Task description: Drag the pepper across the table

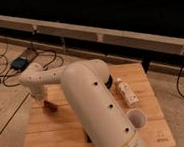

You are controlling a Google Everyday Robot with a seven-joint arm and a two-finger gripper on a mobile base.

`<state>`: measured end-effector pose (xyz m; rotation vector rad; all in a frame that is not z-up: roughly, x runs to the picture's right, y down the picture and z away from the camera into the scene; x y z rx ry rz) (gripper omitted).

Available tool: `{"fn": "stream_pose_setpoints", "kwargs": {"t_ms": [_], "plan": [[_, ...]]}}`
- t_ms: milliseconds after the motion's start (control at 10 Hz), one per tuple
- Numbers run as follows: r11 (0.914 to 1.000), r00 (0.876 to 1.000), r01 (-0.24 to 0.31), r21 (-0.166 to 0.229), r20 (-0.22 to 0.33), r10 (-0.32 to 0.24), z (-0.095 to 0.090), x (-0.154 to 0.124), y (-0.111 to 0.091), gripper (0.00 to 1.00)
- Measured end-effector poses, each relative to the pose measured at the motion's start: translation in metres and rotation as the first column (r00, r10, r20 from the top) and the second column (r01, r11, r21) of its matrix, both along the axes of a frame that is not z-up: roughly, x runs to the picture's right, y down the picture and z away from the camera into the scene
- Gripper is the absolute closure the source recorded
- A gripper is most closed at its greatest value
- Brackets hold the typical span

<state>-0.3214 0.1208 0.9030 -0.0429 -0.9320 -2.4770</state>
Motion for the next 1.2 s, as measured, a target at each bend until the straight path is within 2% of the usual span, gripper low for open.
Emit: {"fn": "stream_pose_setpoints", "kwargs": {"t_ms": [600, 900, 1200], "plan": [[0.9998, 0.996, 0.009, 0.017, 0.090, -0.011, 0.020, -0.047, -0.016, 1.00], [0.9992, 0.989, 0.033, 0.022, 0.141, -0.035, 0.020, -0.074, -0.019, 1.00], [0.9986, 0.975, 0.042, 0.032, 0.215, -0.048, 0.014, -0.102, -0.020, 1.00]]}}
